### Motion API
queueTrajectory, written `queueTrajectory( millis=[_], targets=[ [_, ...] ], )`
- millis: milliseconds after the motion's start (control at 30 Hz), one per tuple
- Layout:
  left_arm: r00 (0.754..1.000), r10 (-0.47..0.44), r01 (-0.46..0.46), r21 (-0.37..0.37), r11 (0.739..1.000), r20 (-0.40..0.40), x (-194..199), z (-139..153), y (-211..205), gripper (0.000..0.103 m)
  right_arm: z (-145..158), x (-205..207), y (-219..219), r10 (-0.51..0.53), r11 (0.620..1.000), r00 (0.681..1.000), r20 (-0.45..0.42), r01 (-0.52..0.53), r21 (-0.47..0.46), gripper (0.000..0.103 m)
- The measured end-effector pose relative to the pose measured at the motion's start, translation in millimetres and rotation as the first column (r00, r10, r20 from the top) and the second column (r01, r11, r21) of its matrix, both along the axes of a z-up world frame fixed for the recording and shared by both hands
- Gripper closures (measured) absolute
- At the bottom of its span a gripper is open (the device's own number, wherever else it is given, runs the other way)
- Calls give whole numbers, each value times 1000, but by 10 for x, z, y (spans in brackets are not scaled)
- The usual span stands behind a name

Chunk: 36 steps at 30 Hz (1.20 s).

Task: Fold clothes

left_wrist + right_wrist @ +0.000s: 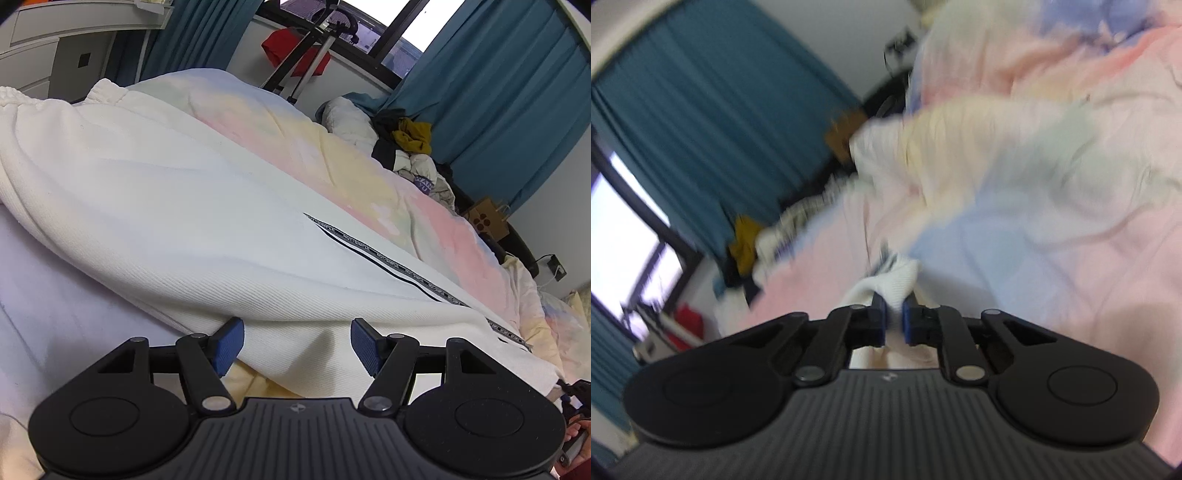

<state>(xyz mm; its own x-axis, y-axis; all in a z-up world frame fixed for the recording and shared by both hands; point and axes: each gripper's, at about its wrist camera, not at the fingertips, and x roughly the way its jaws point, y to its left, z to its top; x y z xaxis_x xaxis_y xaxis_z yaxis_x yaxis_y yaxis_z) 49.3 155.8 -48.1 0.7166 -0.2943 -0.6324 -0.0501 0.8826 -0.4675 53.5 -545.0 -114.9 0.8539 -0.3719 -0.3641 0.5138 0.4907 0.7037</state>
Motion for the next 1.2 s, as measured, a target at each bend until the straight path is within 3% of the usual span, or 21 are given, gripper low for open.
queueTrajectory(
  millis=[100, 267, 333, 467, 500, 567, 633, 767, 1200],
  targets=[
    [1000, -7, 7, -6, 1000, 4, -14, 8, 1, 37, -92, -100, -107, -50, 999, 996, 75, 51, -1, 91],
    [1000, -22, 22, -6, 1000, 4, -12, -1, -20, 37, -457, -131, -313, -86, 987, 996, 17, 83, 136, 88],
    [1000, -28, 28, -6, 1000, 4, -11, -6, -29, 37, -503, -194, -333, -90, 979, 995, 34, 83, 185, 86],
    [999, -40, 40, -6, 999, 8, -17, -8, -43, 37, -518, -311, -313, -98, 960, 993, 62, 77, 270, 72],
    [999, -43, 43, -5, 999, 9, -20, -10, -45, 37, -515, -339, -301, -100, 953, 993, 64, 77, 293, 65],
    [999, -44, 44, -9, 999, 9, -25, -15, -39, 37, -510, -393, -276, -104, 938, 992, 69, 75, 337, 39],
    [999, -44, 44, -14, 999, 9, -31, -21, -29, 37, -505, -447, -251, -108, 922, 991, 73, 72, 381, 20],
    [999, -42, 42, -30, 999, 5, -20, -37, -9, 37, -577, -407, -193, -39, 890, 999, -26, 47, 453, 19],
    [999, -37, 37, -16, 999, -8, 72, -83, -56, 36, -785, 147, -94, 182, 885, 981, -69, -133, 447, 18]
  ],
)
